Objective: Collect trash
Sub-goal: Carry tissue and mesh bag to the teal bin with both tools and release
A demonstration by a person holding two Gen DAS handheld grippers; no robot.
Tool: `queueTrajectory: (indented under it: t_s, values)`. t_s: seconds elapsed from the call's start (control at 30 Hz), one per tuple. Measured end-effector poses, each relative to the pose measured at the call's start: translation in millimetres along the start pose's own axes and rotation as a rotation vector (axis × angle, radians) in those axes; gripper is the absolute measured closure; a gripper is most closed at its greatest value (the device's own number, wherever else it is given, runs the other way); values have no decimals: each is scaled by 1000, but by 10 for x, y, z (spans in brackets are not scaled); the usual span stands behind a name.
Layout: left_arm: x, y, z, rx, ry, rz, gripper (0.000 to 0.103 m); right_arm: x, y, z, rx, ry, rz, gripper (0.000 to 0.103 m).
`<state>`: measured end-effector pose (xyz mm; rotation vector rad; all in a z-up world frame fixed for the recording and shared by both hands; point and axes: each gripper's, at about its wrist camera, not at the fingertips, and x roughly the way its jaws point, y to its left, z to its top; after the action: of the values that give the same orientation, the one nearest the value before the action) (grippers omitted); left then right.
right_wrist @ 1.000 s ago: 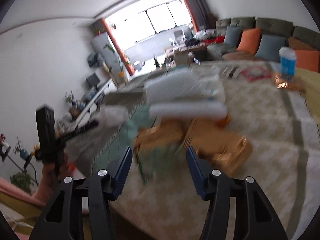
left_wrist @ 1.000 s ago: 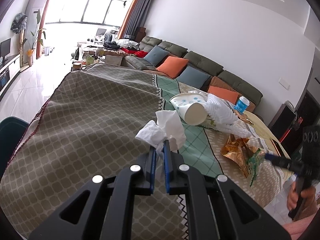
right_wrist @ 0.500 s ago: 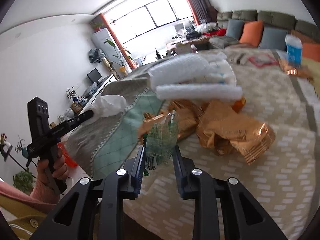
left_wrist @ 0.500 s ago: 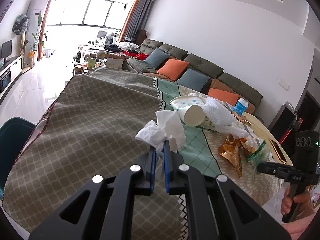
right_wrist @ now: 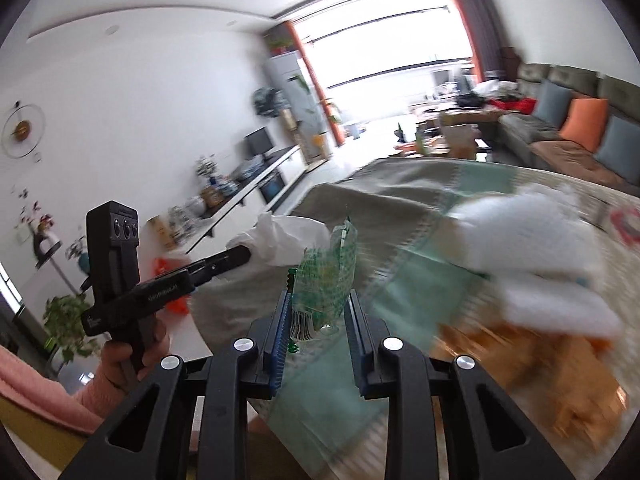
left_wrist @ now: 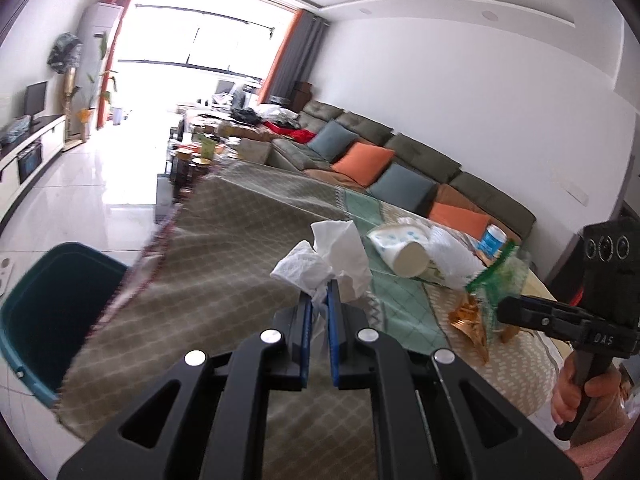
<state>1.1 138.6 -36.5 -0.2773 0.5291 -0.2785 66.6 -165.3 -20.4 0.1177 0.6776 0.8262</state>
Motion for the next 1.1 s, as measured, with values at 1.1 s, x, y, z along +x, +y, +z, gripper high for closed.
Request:
queueTrajectory:
  t_s: [1.1]
  values:
    - [-571, 1479, -14, -195, -23, 465, 94, 2318, 1054, 663, -174, 274, 240, 75]
